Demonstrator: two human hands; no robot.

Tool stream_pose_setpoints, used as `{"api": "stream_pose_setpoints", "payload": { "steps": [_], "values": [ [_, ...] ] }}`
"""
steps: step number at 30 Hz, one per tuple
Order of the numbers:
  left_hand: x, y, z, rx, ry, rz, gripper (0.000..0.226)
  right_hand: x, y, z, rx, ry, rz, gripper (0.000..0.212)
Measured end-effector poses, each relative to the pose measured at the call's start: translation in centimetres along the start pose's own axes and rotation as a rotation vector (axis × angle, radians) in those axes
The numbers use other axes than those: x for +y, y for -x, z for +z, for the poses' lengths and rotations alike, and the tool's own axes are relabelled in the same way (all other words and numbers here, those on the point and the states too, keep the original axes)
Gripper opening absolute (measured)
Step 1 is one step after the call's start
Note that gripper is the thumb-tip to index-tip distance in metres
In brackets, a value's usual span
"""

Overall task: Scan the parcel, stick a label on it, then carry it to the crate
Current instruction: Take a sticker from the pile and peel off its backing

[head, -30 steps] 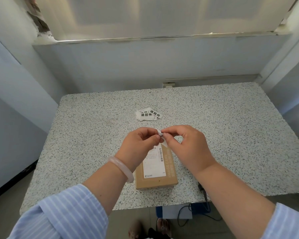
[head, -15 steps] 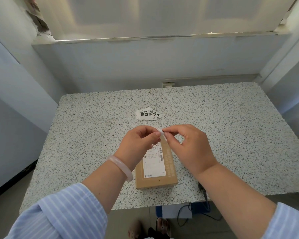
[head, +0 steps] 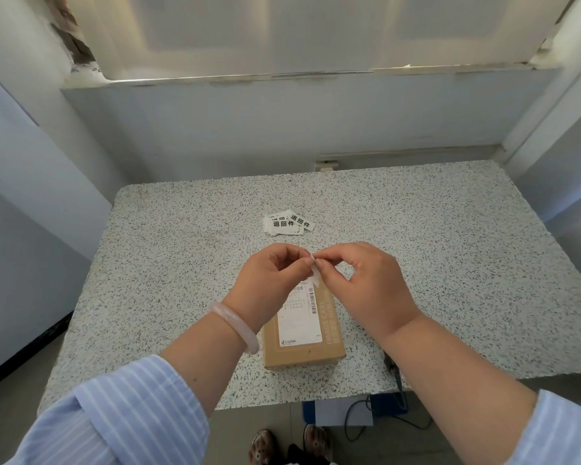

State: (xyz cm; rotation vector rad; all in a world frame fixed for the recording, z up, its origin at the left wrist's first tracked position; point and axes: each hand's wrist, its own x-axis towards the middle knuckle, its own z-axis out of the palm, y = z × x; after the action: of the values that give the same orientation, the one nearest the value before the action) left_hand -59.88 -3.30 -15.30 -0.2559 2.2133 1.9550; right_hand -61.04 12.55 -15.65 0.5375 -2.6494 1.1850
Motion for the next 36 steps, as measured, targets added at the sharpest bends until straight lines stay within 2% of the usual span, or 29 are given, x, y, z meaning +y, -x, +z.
{"api": "stream_pose_setpoints", "payload": {
  "steps": [8,15,20,25,31,36],
  "values": [
    [0.13,0.08,-0.02,0.042,-0.073,0.008,0.005,-0.20,-0.13,-0.07,0.016,0.033,-0.058,0.011],
    [-0.12,0.15,-0.27,0.047,-0.367,0.131,0.011,-0.17,-0.49,-0.24,-0.095,0.065,0.005,0.012],
    [0.27,0.34,-0.19,0.037,-0.540,0.202,0.009,-0.08,-0.77,-0.28,-0.127,0.136,-0.039,0.013],
    [0.19,0.28,0.02,0.082,-0.478,0.179,0.011,-0.27,-0.60,0.22,-0.078,0.154,-0.071,0.009],
    [-0.41,0.17,0.29,0.087,-0.282,0.057,0.004,0.00,-0.49,0.22,-0.107,0.084,0.036,0.012],
    [-0.43,0.19,0.17,0.076,-0.286,0.047,0.005,-0.01,-0.44,-0.08,-0.142,0.043,0.061,0.015]
  ]
}}
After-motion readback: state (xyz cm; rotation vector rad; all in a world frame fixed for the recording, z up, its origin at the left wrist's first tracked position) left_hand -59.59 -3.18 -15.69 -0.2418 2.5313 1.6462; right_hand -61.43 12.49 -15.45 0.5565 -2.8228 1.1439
